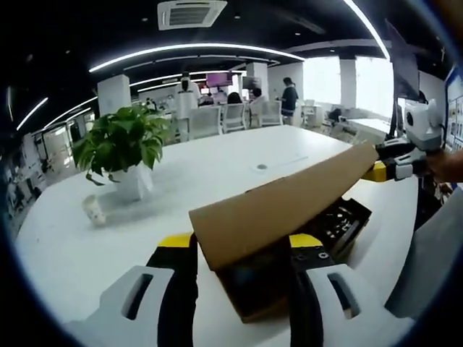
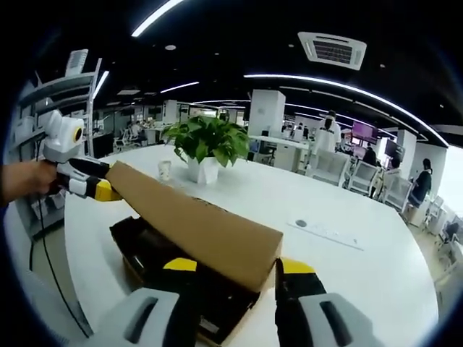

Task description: Operate the shoe box by opening the lid, removing the specified soft item, and placing it in the target area until the item is outside and the box remains undamaged.

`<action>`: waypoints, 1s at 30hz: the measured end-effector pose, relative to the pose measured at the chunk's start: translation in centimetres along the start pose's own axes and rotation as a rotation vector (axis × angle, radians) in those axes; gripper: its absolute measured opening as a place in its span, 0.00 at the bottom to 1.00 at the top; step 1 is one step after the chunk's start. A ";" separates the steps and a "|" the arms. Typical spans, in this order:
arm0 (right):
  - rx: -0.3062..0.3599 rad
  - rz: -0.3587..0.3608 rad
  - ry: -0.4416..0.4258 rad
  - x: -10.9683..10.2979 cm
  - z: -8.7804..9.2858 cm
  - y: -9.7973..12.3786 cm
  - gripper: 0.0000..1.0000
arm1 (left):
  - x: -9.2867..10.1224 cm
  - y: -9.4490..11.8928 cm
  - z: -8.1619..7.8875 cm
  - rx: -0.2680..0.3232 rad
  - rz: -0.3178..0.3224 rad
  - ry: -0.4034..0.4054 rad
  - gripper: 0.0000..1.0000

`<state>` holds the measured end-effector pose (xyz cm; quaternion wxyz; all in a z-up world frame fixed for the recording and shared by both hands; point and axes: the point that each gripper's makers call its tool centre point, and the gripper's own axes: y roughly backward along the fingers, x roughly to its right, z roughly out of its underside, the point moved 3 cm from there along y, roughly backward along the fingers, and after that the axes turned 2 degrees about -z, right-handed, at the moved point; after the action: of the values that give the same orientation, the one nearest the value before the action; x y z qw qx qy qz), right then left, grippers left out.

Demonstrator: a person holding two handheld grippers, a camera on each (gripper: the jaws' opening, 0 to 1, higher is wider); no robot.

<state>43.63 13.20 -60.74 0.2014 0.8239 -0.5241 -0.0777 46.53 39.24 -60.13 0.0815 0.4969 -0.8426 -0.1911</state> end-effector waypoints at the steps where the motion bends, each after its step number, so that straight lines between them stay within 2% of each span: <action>1: 0.001 0.003 0.006 0.2 -0.1 0.0 0.31 | -0.1 0.0 -0.1 0.002 0.000 0.004 0.44; 18: 0.027 0.055 0.041 3.0 -1.1 -0.6 0.05 | -1.5 -0.3 -1.0 0.026 -0.040 0.019 0.28; 20: 0.025 0.058 0.017 3.1 -1.3 -0.7 0.04 | -1.7 -0.3 -1.0 0.029 -0.043 0.030 0.26; 30: 0.017 0.069 0.009 3.4 -1.5 -0.9 0.03 | -2.2 -0.4 -1.1 0.025 -0.071 0.028 0.19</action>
<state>46.34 10.89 -59.48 0.1995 0.8073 -0.5519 -0.0624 48.28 40.70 -59.22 0.0800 0.5303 -0.8254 -0.1763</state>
